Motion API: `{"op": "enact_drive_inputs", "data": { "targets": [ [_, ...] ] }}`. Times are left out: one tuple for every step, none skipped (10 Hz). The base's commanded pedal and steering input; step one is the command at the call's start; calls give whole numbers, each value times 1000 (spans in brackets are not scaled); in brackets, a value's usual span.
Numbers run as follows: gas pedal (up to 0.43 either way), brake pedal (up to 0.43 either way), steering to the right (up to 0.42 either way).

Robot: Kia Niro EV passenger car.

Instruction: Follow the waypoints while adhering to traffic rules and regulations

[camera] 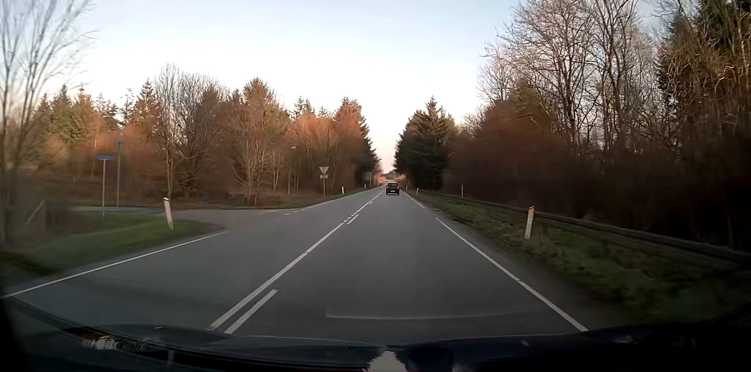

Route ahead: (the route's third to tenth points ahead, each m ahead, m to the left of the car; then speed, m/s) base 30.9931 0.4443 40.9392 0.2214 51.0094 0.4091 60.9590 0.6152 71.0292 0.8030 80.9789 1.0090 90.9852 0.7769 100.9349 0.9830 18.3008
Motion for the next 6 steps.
{"op": "enact_drive_inputs", "data": {
  "targets": [
    [268,0,-2],
    [268,0,-1],
    [260,0,1],
    [260,0,3],
    [260,0,4],
    [260,0,4]
  ]
}}
